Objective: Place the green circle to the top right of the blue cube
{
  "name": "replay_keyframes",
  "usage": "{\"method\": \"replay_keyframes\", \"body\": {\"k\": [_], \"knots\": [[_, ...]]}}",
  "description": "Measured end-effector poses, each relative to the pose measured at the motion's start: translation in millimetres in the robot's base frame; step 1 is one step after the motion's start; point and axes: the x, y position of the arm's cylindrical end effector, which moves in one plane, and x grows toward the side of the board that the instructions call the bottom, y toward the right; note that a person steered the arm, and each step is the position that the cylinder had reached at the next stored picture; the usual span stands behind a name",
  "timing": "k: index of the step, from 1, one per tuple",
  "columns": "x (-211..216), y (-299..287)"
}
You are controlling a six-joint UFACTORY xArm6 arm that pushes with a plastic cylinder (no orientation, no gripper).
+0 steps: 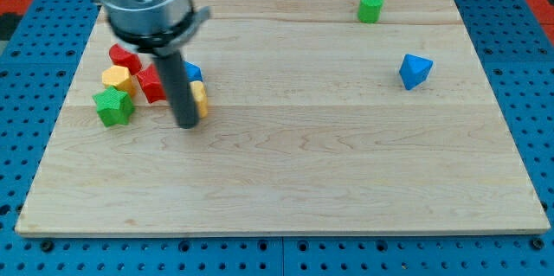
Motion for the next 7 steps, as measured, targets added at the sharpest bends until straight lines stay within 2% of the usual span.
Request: {"method": "replay_keyframes", "body": {"k": [1, 2, 3, 5, 6, 7], "knots": [[1.9, 84.7], [-37.2, 127.0], [-95.9, 127.3], [-185.3, 270.2], [-193.6, 353.7], [-201.8, 336.2]]}}
